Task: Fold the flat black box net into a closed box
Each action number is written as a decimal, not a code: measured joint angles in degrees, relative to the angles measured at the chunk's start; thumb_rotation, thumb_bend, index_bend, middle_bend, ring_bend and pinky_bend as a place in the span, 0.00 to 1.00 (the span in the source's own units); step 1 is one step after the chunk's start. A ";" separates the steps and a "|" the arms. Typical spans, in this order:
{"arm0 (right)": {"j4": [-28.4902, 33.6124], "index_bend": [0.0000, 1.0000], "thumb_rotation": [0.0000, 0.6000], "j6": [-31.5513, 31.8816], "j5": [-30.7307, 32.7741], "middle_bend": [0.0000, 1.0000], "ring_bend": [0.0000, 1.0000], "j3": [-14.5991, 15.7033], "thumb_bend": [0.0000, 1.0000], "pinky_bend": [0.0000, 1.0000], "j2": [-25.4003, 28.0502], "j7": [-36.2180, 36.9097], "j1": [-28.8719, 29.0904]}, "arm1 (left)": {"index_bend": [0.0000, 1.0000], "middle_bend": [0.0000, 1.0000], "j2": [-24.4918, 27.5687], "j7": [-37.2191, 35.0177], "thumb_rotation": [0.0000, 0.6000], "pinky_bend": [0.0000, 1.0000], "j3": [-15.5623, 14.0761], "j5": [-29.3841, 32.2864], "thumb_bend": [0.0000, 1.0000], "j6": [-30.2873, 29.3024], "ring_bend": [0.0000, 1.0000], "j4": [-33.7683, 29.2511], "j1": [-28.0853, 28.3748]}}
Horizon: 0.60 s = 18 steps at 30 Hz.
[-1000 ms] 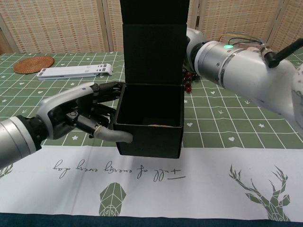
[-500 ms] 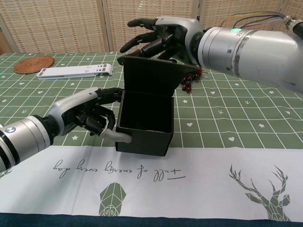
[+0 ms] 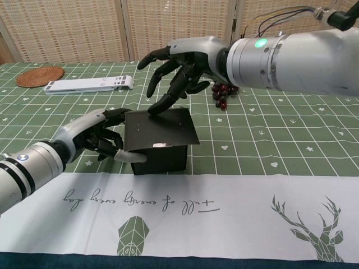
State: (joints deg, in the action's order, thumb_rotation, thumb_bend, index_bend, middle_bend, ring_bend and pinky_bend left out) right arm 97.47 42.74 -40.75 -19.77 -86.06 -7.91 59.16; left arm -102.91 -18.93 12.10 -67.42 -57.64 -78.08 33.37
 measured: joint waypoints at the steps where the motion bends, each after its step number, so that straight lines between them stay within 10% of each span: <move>1: -0.12 0.15 1.00 0.44 0.11 0.37 0.77 0.41 0.00 1.00 0.00 -1.14 0.53 | 0.20 0.27 -0.35 0.55 1.00 0.82 0.33 0.58 0.07 -0.72 0.63 -0.03 -0.30; 8: -0.21 0.16 1.00 4.07 1.74 0.37 0.77 2.44 0.00 1.00 -0.13 -7.49 3.99 | 0.01 0.10 -0.25 3.68 1.00 0.82 1.52 3.23 0.07 -2.53 0.60 -3.94 -1.78; 18: 0.14 0.16 1.00 8.15 1.02 0.37 0.77 4.76 0.00 1.00 -1.67 -13.94 6.13 | 0.00 0.00 0.91 7.70 1.00 0.82 2.83 8.28 0.07 -0.79 0.57 -6.91 -2.03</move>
State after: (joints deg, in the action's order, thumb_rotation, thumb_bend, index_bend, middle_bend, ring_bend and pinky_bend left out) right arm 97.61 50.88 -39.73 -15.01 -87.74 -21.85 65.29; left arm -102.00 -11.23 14.93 -59.14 -58.44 -84.99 31.34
